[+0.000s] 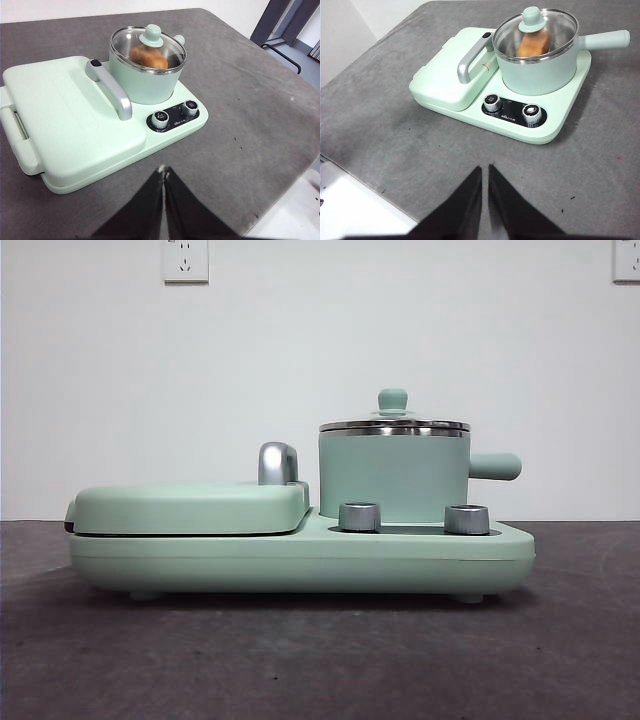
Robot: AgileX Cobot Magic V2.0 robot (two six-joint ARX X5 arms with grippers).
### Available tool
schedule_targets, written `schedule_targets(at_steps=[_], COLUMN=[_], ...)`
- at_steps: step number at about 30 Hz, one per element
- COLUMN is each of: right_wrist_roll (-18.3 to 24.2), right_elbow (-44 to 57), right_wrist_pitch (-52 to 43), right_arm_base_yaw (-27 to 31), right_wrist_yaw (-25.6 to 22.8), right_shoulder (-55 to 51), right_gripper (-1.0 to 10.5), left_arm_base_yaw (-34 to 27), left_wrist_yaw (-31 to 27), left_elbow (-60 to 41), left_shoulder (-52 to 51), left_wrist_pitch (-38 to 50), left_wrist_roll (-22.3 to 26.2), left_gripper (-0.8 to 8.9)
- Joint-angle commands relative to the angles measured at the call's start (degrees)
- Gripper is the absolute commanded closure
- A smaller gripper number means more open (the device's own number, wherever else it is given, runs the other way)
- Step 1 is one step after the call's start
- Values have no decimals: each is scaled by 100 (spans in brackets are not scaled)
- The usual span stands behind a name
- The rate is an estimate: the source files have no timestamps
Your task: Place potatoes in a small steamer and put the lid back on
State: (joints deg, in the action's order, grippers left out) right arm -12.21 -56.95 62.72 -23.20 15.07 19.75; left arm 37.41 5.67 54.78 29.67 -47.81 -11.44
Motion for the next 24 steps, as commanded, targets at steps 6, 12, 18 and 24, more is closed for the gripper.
schedule_targets(at_steps=[6, 12, 18, 24], right_wrist_roll=[66, 66, 66, 66], right_elbow=[-48, -48, -48, -48], right_wrist_pitch=[-57, -57, -57, -57], right_arm_base_yaw=[-28, -28, -28, -28], right_wrist_yaw=[-7, -4, -7, -7], right_shoulder=[0, 0, 0, 0], right_gripper=[928, 928, 928, 928], left_arm_base_yaw=[-671, -2420, -3174, -3383], left_wrist_yaw=[11, 11, -11, -15], left_elbow=[-584, -2599, -4146, -5021], left_shoulder=[-409, -1394, -2236, -2640], left_wrist_pitch=[837, 2940, 3488, 3716], left_wrist_roll=[-2, 876, 820, 584], left_gripper=[808, 808, 808, 808])
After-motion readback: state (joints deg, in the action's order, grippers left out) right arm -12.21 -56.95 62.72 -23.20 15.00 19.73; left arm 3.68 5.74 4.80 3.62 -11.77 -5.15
